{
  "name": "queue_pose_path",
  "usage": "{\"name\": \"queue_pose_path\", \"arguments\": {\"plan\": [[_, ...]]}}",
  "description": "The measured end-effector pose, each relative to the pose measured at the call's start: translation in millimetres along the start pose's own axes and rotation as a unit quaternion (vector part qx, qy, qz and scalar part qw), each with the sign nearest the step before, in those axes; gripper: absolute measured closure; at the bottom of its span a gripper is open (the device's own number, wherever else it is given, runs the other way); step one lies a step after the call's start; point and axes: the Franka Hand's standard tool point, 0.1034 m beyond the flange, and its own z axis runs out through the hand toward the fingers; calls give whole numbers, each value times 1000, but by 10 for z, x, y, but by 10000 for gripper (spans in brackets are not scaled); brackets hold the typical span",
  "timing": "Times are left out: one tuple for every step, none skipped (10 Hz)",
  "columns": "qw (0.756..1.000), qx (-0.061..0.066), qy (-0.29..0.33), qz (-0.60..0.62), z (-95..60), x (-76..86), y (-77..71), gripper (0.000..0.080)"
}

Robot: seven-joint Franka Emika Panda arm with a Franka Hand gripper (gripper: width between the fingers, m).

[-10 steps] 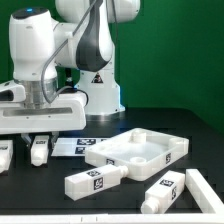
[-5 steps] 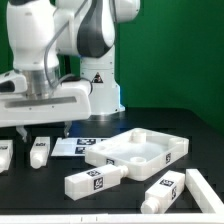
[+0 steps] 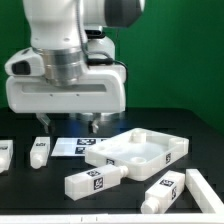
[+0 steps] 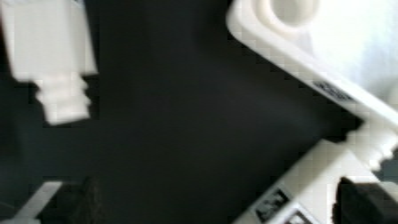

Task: Assemble desk

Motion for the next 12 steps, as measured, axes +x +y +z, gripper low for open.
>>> {"name": "queue_pose_path", "arguments": {"plan": [[1000,2,0,-3,1,-7,1,150],[1000,2,-1,-3,3,-6,2,150],[1000,2,-1,-3,6,-7,-2,150],[1000,2,-1,-3,6,-7,-4,150],[1000,2,-4,10,3,13,-16,150],[999,2,-14,46,-47,154,-61,150],[994,0,-13,108,-73,349,-156,150],[984,5,-28,176,-56,491,-268,150],[980,20,-42,196,-57,589,-293,150],[982,20,-37,186,-56,605,-283,150],[982,20,-38,185,-46,599,-293,150],[982,20,-39,185,-40,598,-293,150]]}}
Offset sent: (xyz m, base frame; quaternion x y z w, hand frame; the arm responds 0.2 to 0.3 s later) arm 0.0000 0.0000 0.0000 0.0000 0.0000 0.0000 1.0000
